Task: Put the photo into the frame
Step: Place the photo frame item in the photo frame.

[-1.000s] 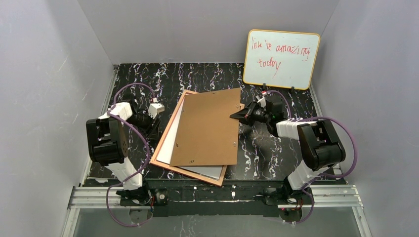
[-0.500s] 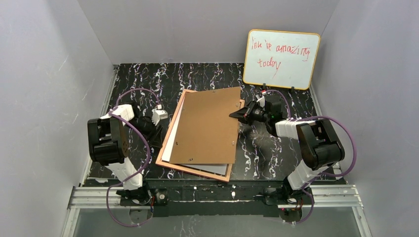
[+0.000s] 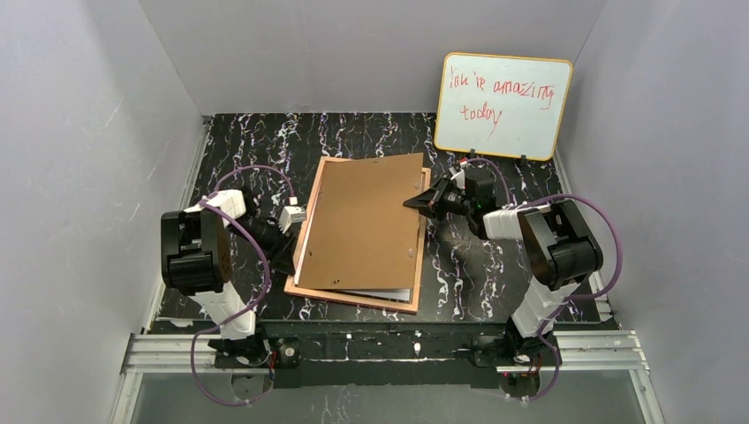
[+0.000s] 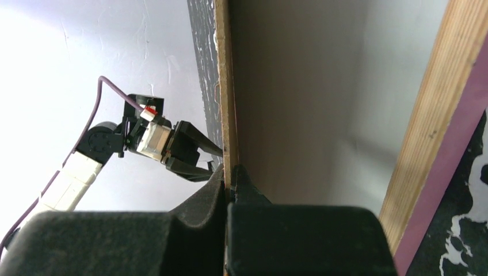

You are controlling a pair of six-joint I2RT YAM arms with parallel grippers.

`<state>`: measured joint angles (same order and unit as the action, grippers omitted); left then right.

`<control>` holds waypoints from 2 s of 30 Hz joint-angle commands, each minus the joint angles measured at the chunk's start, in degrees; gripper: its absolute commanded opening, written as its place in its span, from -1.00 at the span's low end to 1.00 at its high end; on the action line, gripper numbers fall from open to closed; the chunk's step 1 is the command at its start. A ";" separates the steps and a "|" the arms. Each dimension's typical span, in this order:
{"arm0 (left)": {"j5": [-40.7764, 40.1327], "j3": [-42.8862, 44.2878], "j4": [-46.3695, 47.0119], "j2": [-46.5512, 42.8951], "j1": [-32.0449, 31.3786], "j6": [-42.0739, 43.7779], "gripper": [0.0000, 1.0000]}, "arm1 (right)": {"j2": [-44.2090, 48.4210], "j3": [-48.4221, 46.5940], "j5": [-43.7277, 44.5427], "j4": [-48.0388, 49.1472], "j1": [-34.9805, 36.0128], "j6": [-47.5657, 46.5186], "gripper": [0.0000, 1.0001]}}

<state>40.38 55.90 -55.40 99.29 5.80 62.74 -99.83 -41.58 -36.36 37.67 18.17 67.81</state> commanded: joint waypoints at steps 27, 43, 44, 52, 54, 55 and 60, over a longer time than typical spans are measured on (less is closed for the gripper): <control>9.09 -0.65 -9.29 0.21 -1.50 7.67 -0.31 | -7.77 -14.29 -0.60 -13.97 4.36 -8.98 -0.57; 5.83 7.09 -2.36 -3.89 -0.38 -6.57 -0.16 | -6.29 -27.48 17.56 -44.34 8.89 -22.30 0.56; 5.52 6.97 -1.70 -4.33 -0.18 -6.96 -0.16 | -5.99 -28.09 18.71 -45.47 9.04 -22.63 0.81; 2.74 6.45 0.29 -4.77 0.15 -8.25 -0.15 | -6.72 -33.46 22.32 -52.98 10.03 -25.59 0.97; 1.94 6.38 0.97 -5.23 0.16 -8.57 -0.15 | -7.41 -35.08 23.63 -55.60 10.16 -26.50 0.97; 1.52 6.44 1.21 -5.34 0.18 -8.86 -0.14 | -7.47 -35.55 24.13 -56.41 10.22 -26.84 0.97; 0.49 8.17 1.26 -4.54 0.92 -10.30 0.01 | -6.96 -37.51 28.82 -60.91 10.40 -28.40 0.97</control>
<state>41.56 61.89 -53.69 96.49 5.80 53.91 -107.04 -75.55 -12.32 -18.35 28.14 41.65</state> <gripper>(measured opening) 0.471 0.985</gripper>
